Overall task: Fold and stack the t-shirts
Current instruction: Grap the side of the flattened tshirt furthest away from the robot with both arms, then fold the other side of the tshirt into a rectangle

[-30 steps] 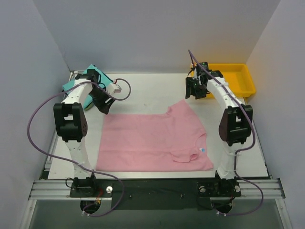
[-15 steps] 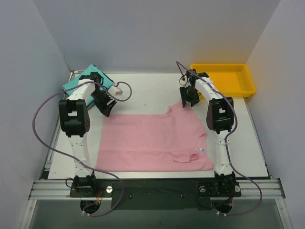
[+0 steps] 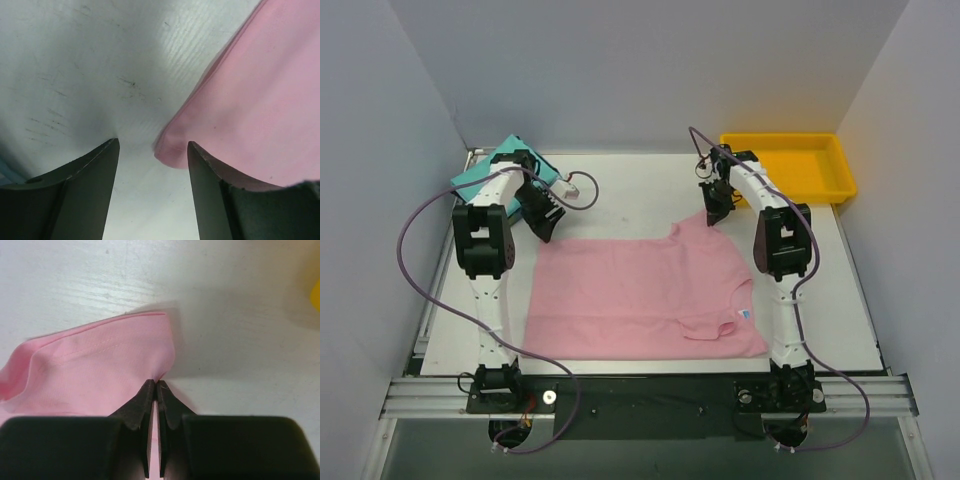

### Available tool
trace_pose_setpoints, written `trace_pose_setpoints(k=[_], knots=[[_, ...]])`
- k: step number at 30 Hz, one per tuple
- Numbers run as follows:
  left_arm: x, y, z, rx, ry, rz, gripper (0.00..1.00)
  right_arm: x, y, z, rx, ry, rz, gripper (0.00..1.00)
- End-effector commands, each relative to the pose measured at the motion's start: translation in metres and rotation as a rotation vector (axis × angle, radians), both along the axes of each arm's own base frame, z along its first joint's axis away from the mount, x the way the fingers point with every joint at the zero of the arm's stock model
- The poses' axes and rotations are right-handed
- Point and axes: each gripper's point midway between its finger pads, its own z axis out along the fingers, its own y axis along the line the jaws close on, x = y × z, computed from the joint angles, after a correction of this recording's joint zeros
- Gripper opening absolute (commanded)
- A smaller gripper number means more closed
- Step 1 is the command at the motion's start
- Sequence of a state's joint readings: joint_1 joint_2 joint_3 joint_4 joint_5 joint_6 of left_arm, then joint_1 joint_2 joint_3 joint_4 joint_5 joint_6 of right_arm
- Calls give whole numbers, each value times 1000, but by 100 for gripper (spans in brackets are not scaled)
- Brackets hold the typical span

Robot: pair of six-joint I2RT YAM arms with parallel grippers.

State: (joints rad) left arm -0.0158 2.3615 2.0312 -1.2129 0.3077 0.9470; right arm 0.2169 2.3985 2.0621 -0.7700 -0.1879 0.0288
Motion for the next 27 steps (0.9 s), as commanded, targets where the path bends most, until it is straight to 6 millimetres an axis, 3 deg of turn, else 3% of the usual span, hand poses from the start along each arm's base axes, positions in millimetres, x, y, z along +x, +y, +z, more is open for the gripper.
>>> trace_pose_setpoints(k=[1,7,9,11,12,16,17,18,19,20,23,27], knots=[[-40,-10,10,-100,158,-99,66,-3,9,59,85,-71,-16,0],[-68,-13,9,-115,260,-146,49,-5,4,65,52,-120,-24,0],[-74,-15,14,-131,283,-155,39,-6,4,69,56,-125,-19,0],[-71,-15,19,-131,263,-146,7,-10,5,72,64,-124,-16,0],[-69,-16,23,-132,246,-137,0,-10,6,77,71,-134,-15,0],[-64,-16,44,-133,171,-131,0,-29,6,89,91,-128,-12,0],[-66,-15,46,-130,166,-127,0,-40,5,82,91,-98,-12,0],[-65,-12,55,-115,128,-131,0,-46,5,93,103,-111,-14,0],[-73,-11,55,-110,136,-135,0,-60,1,83,95,-71,-17,0],[-72,-9,66,-96,86,-150,0,-76,-3,83,90,-53,-24,0],[-95,-1,63,-54,84,-179,0,-107,-13,87,86,-22,-54,0],[-116,9,78,0,12,-212,0,-157,-18,88,112,35,-79,0]])
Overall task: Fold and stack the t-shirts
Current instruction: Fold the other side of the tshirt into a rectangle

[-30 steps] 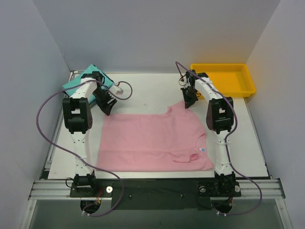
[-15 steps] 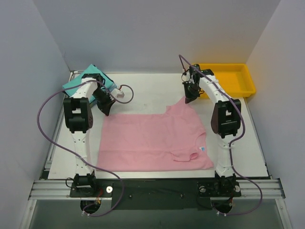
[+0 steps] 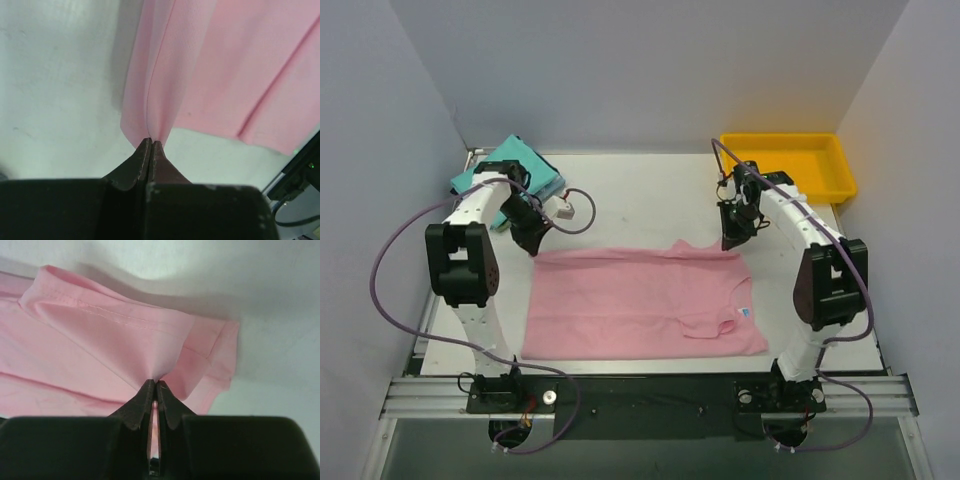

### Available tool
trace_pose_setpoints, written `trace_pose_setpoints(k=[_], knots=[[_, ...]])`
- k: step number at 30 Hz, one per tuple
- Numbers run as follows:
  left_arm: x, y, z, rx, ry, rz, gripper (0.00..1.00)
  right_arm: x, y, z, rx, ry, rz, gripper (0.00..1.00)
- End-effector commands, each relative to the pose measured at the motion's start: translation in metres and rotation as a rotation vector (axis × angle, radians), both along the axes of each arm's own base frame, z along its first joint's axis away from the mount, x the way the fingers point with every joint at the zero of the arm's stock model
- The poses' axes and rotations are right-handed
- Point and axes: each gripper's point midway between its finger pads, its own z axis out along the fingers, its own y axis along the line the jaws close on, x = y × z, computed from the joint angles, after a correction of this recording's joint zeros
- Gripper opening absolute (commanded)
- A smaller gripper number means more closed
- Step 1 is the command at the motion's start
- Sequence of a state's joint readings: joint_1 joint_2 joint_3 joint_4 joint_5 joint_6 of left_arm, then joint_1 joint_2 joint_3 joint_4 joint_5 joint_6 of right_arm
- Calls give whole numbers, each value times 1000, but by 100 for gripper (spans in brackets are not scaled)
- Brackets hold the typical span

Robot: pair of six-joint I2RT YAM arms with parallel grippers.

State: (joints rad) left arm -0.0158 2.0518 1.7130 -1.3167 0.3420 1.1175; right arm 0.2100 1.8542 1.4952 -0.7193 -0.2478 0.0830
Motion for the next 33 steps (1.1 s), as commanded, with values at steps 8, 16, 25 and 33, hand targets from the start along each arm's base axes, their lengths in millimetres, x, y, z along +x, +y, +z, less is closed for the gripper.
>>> trace_pose_setpoints(k=[8,16,25,33], knots=[[-97,6,14,34,13,-131,0,-119,-10,-7,56,170,-102,0],[-108,5,-26,69,23,-102,0,-147,-10,-40,51,251,-155,0],[-85,7,-19,102,-56,-97,0,-154,-7,-32,59,256,-178,0],[-93,14,-25,129,-17,-137,0,-171,-11,-40,37,311,-188,0]])
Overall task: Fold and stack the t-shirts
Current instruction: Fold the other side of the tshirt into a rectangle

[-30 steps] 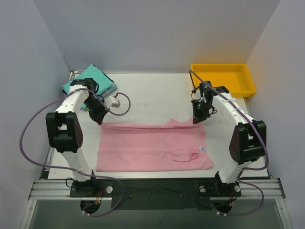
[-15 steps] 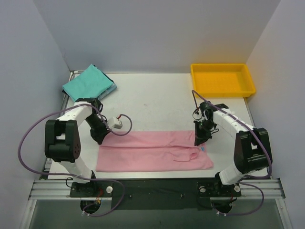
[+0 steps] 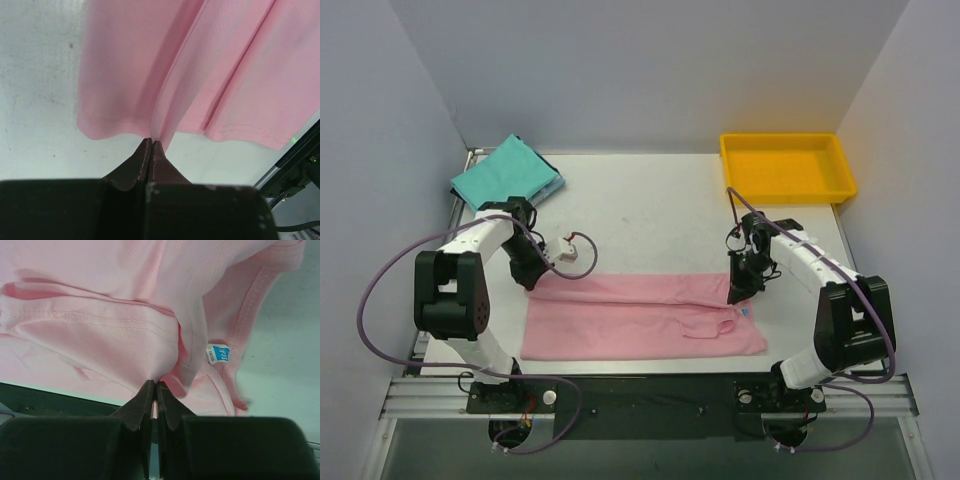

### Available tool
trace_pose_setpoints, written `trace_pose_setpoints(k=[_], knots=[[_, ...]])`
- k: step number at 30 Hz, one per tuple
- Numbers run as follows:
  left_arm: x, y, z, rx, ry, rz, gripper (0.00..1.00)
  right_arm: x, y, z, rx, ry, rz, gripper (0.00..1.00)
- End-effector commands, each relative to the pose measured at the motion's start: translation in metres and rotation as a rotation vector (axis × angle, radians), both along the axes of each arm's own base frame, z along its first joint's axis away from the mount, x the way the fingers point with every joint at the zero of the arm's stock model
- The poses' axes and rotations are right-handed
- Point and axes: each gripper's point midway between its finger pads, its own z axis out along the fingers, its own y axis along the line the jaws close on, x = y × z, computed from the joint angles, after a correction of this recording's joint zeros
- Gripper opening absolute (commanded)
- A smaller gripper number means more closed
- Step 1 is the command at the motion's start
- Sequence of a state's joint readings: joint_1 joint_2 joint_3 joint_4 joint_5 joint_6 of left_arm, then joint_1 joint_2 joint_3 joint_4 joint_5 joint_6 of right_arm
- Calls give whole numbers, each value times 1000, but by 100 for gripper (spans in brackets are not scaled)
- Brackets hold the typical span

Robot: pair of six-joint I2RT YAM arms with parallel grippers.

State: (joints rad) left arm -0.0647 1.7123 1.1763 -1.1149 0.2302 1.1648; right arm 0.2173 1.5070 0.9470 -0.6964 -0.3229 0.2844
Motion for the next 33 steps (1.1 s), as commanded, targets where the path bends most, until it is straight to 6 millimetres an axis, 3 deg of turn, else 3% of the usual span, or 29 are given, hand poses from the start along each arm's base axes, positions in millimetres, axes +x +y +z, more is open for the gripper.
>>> trace_pose_setpoints(k=[1,2,3,5,7,9,11,13,15,16,18,21,25,33], knots=[[-5,5,-4,26,20,-36,0,-23,-3,-7,-18,84,-8,0],[-11,5,-4,27,46,-45,2,-25,-2,-10,-17,96,-11,0],[-16,5,-3,24,65,-50,17,-24,-2,-12,-15,94,-10,0],[-32,2,5,-1,135,-84,36,-26,-4,-13,-28,111,-14,18],[-55,2,19,-26,225,-125,45,-28,-11,-12,-67,122,-12,31],[-70,5,30,-25,273,-167,49,-28,-17,-4,-100,109,-9,36],[-75,6,37,-28,276,-187,49,-22,-18,12,-100,50,-6,40],[-61,-4,41,-61,212,-148,49,-8,-16,30,-102,-39,2,41],[-36,-17,41,-103,146,-58,45,7,-9,46,-118,-124,29,40],[-13,-24,39,-109,78,40,35,17,0,54,-110,-175,55,38],[11,-32,35,-135,30,148,26,25,15,54,-91,-203,83,27],[42,-30,25,-111,-59,263,24,18,19,35,-101,-121,56,1],[57,-17,10,-32,-125,288,24,22,14,4,-127,-87,-4,0],[34,9,-34,107,-79,265,24,53,-16,-46,-148,-20,-185,0]])
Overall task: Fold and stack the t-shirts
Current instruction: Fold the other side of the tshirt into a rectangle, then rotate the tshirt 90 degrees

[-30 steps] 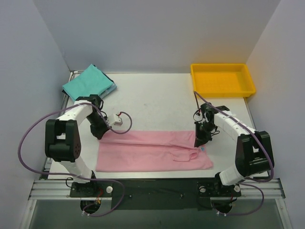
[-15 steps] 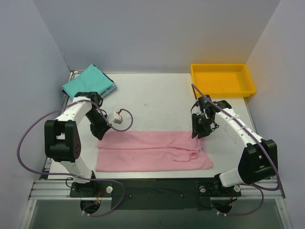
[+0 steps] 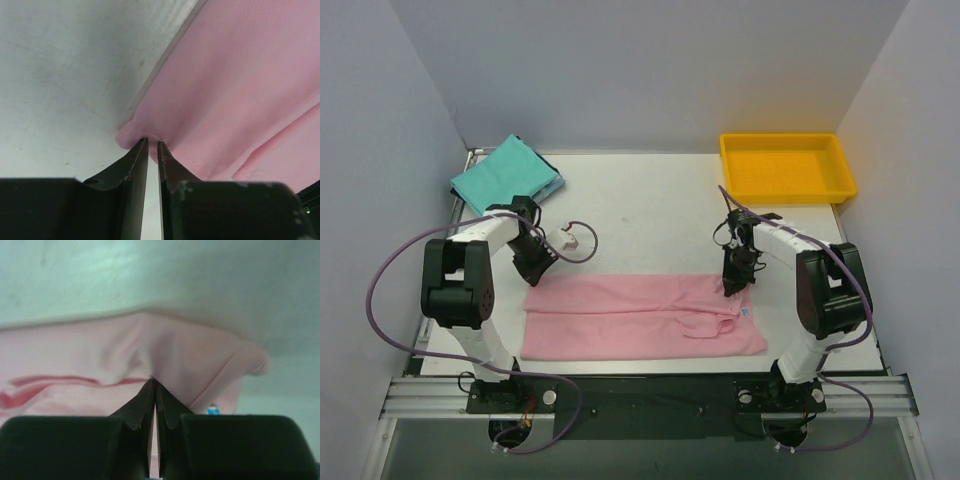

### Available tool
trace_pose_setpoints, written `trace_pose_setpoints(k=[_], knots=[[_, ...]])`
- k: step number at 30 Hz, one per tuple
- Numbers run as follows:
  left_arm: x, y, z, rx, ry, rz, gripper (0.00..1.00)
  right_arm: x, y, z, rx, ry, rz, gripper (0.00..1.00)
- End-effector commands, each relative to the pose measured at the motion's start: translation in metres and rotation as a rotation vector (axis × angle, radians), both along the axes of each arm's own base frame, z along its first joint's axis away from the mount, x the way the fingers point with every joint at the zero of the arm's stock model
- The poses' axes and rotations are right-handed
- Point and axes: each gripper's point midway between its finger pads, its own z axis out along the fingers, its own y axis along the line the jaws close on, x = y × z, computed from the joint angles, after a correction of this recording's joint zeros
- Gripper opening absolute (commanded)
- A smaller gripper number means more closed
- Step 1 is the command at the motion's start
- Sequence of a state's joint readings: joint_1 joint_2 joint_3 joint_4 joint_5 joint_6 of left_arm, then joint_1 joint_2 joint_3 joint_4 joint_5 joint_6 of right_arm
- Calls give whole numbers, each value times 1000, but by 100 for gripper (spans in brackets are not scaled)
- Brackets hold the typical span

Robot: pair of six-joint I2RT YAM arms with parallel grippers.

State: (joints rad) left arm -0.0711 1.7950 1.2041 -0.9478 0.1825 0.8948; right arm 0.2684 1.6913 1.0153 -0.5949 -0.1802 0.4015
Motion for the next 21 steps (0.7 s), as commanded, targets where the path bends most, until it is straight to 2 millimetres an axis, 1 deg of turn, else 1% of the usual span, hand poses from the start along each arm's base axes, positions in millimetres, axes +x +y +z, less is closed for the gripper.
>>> trace_pose_setpoints(k=[1,2,4,5,6,7,8,9,10,11,12,13,14,15,16,17,18,19,20,21], knots=[[-11,12,-21,61,14,7,24,21,-19,-20,-14,-7,-115,0],[-20,13,-26,64,32,5,24,23,-24,-24,-16,5,-130,0],[-31,14,-29,61,56,9,24,33,-27,-29,-19,19,-118,0],[-34,11,-27,42,55,10,24,48,-26,-28,-17,0,-86,0],[-41,9,-26,31,72,12,24,56,-25,-24,-15,-6,-74,0],[-42,4,-19,-2,61,13,24,72,-23,-23,-14,-12,-54,0],[-47,2,-13,-18,70,16,25,76,-21,-17,-10,8,-48,0],[-47,-5,-4,-56,55,13,26,100,-18,-13,-7,-15,-36,0],[-52,-8,5,-76,65,12,27,100,-17,-13,-7,20,-27,0],[-59,-13,16,-110,79,1,28,121,-13,-9,0,-13,-24,0],[-59,-16,25,-130,77,-5,29,127,-11,-9,7,-9,-14,0],[-71,-20,34,-161,109,-24,30,143,-8,-5,14,-27,-10,0],[-68,-24,43,-180,99,-35,31,149,-6,-2,26,-33,4,0],[-78,-29,52,-218,134,-53,31,162,-1,8,41,-54,19,0],[-74,-31,60,-230,118,-64,32,169,1,15,47,-77,41,0],[-72,-35,65,-250,114,-57,33,178,5,30,49,-120,56,0],[-65,-36,69,-250,90,-46,33,181,3,37,33,-147,72,0],[-54,-36,68,-245,56,-21,33,183,2,55,30,-192,74,0],[-45,-35,67,-236,28,-6,33,184,-1,65,18,-219,65,0],[-31,-33,62,-220,-6,24,33,180,-5,76,14,-242,59,1]])
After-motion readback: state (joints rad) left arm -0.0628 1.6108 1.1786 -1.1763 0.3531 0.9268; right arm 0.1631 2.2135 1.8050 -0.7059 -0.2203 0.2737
